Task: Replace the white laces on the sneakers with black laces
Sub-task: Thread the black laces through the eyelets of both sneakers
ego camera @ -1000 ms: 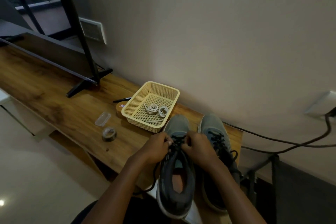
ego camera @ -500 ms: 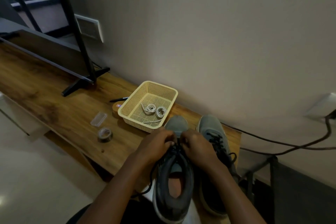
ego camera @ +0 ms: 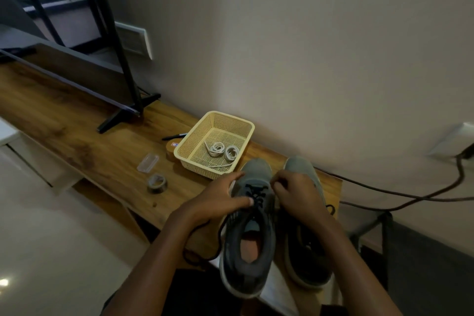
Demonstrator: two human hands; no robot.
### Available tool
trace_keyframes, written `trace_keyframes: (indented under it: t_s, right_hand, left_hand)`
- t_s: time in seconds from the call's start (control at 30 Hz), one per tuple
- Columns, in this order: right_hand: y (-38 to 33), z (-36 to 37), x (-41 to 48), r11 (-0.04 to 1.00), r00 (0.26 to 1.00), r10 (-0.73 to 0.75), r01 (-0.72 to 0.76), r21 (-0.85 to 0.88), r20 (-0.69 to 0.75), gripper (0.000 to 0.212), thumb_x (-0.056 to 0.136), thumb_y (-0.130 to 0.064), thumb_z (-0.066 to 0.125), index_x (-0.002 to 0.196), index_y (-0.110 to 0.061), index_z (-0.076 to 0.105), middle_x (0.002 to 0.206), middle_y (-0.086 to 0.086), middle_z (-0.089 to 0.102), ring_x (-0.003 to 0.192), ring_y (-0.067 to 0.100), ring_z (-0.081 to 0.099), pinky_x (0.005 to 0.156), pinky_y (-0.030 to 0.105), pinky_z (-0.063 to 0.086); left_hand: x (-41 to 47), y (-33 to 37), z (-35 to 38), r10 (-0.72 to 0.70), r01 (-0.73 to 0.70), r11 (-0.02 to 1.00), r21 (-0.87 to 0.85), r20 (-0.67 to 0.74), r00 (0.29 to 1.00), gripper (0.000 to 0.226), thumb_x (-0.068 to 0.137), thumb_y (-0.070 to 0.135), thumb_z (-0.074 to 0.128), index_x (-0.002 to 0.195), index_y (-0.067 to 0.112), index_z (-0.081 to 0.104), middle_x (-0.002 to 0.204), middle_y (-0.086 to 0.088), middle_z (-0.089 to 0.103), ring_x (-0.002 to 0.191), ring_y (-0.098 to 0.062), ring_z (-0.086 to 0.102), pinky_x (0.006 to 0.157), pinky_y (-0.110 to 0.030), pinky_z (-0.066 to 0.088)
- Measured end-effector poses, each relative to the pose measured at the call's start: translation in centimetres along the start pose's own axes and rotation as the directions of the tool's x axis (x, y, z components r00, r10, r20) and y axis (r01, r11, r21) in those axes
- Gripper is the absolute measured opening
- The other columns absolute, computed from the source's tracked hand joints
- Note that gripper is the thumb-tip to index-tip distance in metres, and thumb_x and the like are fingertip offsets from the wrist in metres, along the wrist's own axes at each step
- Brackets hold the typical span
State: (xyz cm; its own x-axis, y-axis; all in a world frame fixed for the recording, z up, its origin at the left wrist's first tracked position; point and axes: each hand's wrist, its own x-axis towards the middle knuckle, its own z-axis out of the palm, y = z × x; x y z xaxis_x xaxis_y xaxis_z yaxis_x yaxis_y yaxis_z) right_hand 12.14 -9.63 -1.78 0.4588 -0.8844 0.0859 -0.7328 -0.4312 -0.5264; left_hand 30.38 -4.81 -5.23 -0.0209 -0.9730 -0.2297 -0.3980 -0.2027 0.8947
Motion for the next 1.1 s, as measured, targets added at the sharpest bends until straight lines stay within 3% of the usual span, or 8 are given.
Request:
trace_keyframes:
  t_s: [0.07, 0.13, 0.2, 0.3, 0.4, 0.5, 0.77, 1.1]
  right_hand:
    - [-0.5, -0.8, -1.3, 0.999, 0.996, 0.008, -0.011, 0.035, 0.092, 0.015, 0.088, -0.017, 0.056, 0.094, -0.014, 0.068, 0.086, 0.001, 0.068, 0.067, 0.005, 0.055, 0.059, 0.016, 0.042]
    - [-1.6, -0.3, -3.1, 0.995, 0.982, 0.05, -0.032, -0.1, 0.185, 0.016, 0.085, -0.032, 0.058, 0.091, -0.018, 0.065, 0.083, -0.001, 0.065, 0.071, 0.012, 0.056, 0.076, 0.027, 0.043]
    - [-2.6, 1.0, -4.3, 0.947, 0.989, 0.077, -0.033, -0.32, 0.124, 0.021, 0.085, -0.041, 0.053, 0.082, -0.021, 0.055, 0.076, -0.005, 0.057, 0.076, 0.016, 0.055, 0.09, 0.034, 0.033]
    - [-3.0, 2.8, -4.7, 0.929, 0.995, 0.102, -0.097, -0.356, -0.006, 0.018, 0.086, -0.037, 0.049, 0.077, -0.021, 0.049, 0.075, -0.004, 0.056, 0.081, 0.018, 0.059, 0.095, 0.036, 0.031]
    - [-2.7, 4.4, -4.6, 0.907, 0.99, 0.122, -0.141, -0.397, -0.073, 0.024, 0.08, -0.036, 0.064, 0.068, -0.023, 0.047, 0.066, -0.002, 0.06, 0.067, 0.019, 0.06, 0.089, 0.038, 0.035]
    - [-2.9, 4.8, -4.4, 0.888, 0.988, 0.112, -0.147, -0.436, -0.105, 0.044, 0.048, -0.032, 0.087, 0.045, -0.023, 0.043, 0.04, -0.002, 0.045, 0.041, 0.019, 0.048, 0.073, 0.039, 0.033]
    - [-2.6, 4.8, -4.3, 0.851, 0.982, 0.042, -0.132, -0.508, -0.185, 0.037, 0.042, -0.014, 0.084, 0.041, -0.016, 0.047, 0.039, 0.002, 0.045, 0.049, 0.026, 0.05, 0.079, 0.042, 0.031]
    - [-1.6, 4.7, -3.8, 0.84, 0.965, -0.044, -0.105, -0.532, -0.26, 0.037, 0.043, -0.017, 0.083, 0.044, -0.016, 0.046, 0.042, 0.003, 0.048, 0.065, 0.027, 0.052, 0.066, 0.036, 0.022]
  left_hand:
    - [-1.3, -0.3, 0.8, -0.021, 0.016, 0.999, 0.042, 0.126, 0.992, 0.102, 0.06, 0.047, 0.073, 0.147, 0.032, 0.022, 0.145, 0.004, 0.033, 0.133, -0.015, 0.035, 0.109, -0.042, 0.037]
    - [-1.9, -0.9, 2.4, -0.045, 0.026, 0.989, 0.149, 0.121, 0.992, 0.112, 0.058, 0.058, 0.069, 0.15, 0.034, 0.009, 0.152, 0.001, 0.023, 0.137, -0.019, 0.03, 0.11, -0.045, 0.036]
    - [-2.0, -0.9, 4.1, -0.096, 0.09, 0.98, 0.178, 0.03, 0.995, 0.097, 0.076, 0.049, 0.062, 0.152, 0.027, 0.005, 0.154, -0.005, 0.021, 0.136, -0.023, 0.034, 0.108, -0.044, 0.038]
    - [-2.2, -0.5, 6.4, -0.05, 0.17, 0.884, 0.436, -0.272, 0.961, 0.066, 0.095, 0.03, 0.049, 0.15, 0.014, 0.016, 0.15, -0.008, 0.027, 0.129, -0.027, 0.041, 0.102, -0.04, 0.041]
    - [-2.6, 0.5, 7.2, -0.039, 0.26, 0.835, 0.484, -0.42, 0.906, 0.06, 0.095, 0.031, 0.05, 0.146, 0.017, 0.024, 0.141, -0.006, 0.036, 0.12, -0.025, 0.047, 0.091, -0.034, 0.044]
    - [-2.3, 1.0, 7.4, -0.01, 0.309, 0.777, 0.548, -0.48, 0.877, 0.055, 0.099, 0.029, 0.044, 0.147, 0.017, 0.023, 0.135, -0.006, 0.04, 0.115, -0.023, 0.051, 0.085, -0.031, 0.045]
    - [-2.5, 0.4, 6.6, 0.046, 0.276, 0.768, 0.578, -0.48, 0.876, 0.067, 0.1, 0.016, 0.039, 0.151, 0.009, -0.003, 0.137, -0.007, 0.048, 0.117, -0.021, 0.054, 0.089, -0.032, 0.045]
    - [-2.4, 1.1, 6.1, -0.002, 0.305, 0.779, 0.548, -0.483, 0.875, 0.067, 0.098, 0.015, 0.044, 0.152, 0.011, 0.005, 0.132, -0.007, 0.052, 0.116, -0.022, 0.056, 0.087, -0.032, 0.046]
